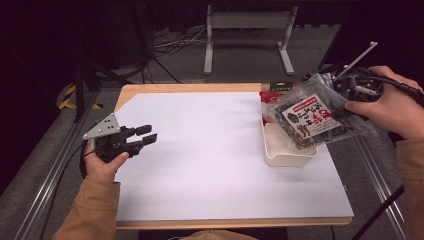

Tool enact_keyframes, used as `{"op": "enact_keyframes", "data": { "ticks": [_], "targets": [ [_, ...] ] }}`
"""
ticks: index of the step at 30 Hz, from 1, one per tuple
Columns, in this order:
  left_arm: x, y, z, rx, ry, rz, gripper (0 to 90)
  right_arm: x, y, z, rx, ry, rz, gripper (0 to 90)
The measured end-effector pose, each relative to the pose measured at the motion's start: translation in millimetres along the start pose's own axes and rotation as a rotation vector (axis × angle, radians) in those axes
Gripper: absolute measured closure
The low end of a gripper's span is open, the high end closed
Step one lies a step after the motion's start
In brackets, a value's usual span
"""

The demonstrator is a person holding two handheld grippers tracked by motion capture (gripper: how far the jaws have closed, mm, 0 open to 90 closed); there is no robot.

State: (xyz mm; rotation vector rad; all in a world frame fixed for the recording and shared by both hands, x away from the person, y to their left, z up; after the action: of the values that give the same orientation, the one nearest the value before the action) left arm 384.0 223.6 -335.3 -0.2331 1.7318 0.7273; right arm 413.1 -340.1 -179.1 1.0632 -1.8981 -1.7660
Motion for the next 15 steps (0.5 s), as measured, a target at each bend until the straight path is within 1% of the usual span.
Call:
{"op": "enact_keyframes", "data": {
  "ticks": [2,3,4,5,7,9,11,12,15],
  "targets": [
    [0.1,0.0,0.1,-0.001,0.001,0.000,60.3,-2.2,-2.5,1.4,-0.001,-0.003,0.026,77.1],
    [0.2,0.3,-0.2,0.000,0.002,0.001,60.2,-3.6,-4.0,1.5,0.001,0.003,0.046,77.1],
    [0.2,0.3,-0.2,0.000,0.002,0.001,60.3,-3.6,-4.0,1.5,0.001,0.003,0.046,77.1],
    [0.1,0.7,-0.3,0.000,0.003,0.002,60.3,-6.1,-5.6,2.4,0.006,0.006,0.068,77.0],
    [0.3,0.8,-0.2,-0.001,0.004,0.002,60.2,-9.0,-5.6,3.4,0.005,0.005,0.082,77.0],
    [0.4,0.7,-0.4,-0.002,0.003,0.001,60.2,-12.0,-6.2,3.9,0.010,0.017,0.091,77.0],
    [0.7,1.0,-0.9,-0.001,0.008,0.001,60.3,-15.1,-7.4,5.4,0.011,0.014,0.105,77.0],
    [0.6,1.4,-0.6,-0.002,0.005,0.002,60.3,-16.7,-8.2,5.5,0.011,0.021,0.110,76.9],
    [0.7,2.1,0.1,-0.004,0.003,0.000,60.4,-19.5,-10.4,6.6,0.013,0.019,0.124,76.9]
  ]
}}
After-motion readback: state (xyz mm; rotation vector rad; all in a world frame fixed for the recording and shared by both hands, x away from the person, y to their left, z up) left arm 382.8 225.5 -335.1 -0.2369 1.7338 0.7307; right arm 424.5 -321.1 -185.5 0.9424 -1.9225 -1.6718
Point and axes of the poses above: each handheld gripper's, and its own axes: y roughly backward along the jaws, x roughly out of its underside, z roughly to its left, the point moved 1 cm from there along -y, roughly forward along the jaws, and after that the axes turned 5 degrees about y, right-handed, at the moved point
